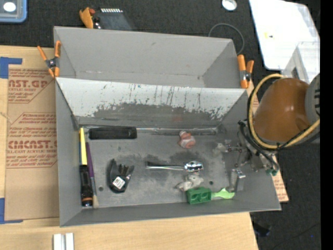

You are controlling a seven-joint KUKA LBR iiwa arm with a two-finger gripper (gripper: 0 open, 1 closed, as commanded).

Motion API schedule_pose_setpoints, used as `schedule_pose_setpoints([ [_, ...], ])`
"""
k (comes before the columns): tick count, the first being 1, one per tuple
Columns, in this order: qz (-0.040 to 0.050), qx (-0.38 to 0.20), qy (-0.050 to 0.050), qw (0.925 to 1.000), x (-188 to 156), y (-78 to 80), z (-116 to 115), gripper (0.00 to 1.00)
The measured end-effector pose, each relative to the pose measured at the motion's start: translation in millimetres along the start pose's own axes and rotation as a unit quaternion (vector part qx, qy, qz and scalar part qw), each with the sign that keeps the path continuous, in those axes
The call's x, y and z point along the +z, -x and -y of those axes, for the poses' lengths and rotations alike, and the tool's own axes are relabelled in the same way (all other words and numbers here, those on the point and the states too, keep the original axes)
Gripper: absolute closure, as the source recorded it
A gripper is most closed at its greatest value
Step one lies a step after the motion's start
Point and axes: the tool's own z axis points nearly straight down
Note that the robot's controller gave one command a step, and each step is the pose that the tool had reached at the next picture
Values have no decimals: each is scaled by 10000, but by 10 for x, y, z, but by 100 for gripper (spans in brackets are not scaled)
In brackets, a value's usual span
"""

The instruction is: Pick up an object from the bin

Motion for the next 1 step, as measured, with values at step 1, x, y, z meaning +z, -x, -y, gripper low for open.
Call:
schedule_pose_setpoints([
  [1,2,-822,-5,9966,-29,-27,-238,0],
])
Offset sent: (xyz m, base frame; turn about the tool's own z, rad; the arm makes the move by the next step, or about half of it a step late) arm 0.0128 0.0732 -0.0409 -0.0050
